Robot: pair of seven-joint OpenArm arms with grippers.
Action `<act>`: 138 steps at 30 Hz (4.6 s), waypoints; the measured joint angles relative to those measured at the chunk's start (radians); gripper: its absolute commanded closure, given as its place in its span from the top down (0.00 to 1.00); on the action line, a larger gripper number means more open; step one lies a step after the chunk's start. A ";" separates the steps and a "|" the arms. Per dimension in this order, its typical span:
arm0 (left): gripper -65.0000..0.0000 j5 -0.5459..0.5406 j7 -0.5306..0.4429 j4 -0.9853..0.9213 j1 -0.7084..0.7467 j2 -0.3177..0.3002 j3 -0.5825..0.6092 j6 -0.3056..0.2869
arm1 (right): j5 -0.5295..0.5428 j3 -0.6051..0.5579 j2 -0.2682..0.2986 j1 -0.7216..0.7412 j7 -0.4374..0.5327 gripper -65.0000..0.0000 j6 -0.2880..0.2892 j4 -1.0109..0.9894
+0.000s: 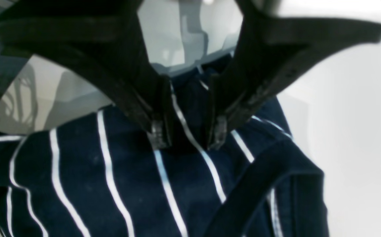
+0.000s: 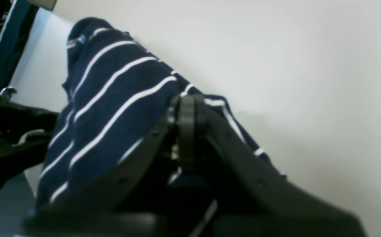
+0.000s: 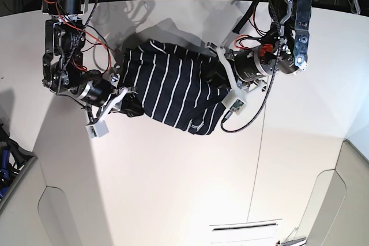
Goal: Fold the T-shirt properly
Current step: 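Hold the bundle with both grippers and rotate it upright on the table, then open both grippers and release the folded shirt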
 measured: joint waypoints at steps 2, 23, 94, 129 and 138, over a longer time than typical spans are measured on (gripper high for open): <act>0.27 0.000 0.000 0.000 0.010 0.000 0.000 0.000 | 0.000 0.000 0.000 0.000 0.000 0.00 0.000 0.000; 0.27 0.064 -0.053 -0.008 0.039 0.000 0.000 0.000 | 0.017 0.000 0.000 -0.001 -0.026 0.00 0.000 0.000; 0.27 0.116 -0.114 -0.210 -0.175 0.050 0.000 0.060 | 0.159 -0.010 -0.077 -0.346 -0.107 0.00 0.012 0.271; 0.27 0.082 -0.104 -0.089 -0.058 0.070 -0.125 0.059 | 0.086 0.009 0.014 -0.278 -0.077 0.00 0.014 0.274; 0.27 0.120 -0.137 -0.095 -0.062 0.105 -0.049 0.075 | 0.101 -0.150 0.000 -0.336 -0.080 0.00 0.014 0.274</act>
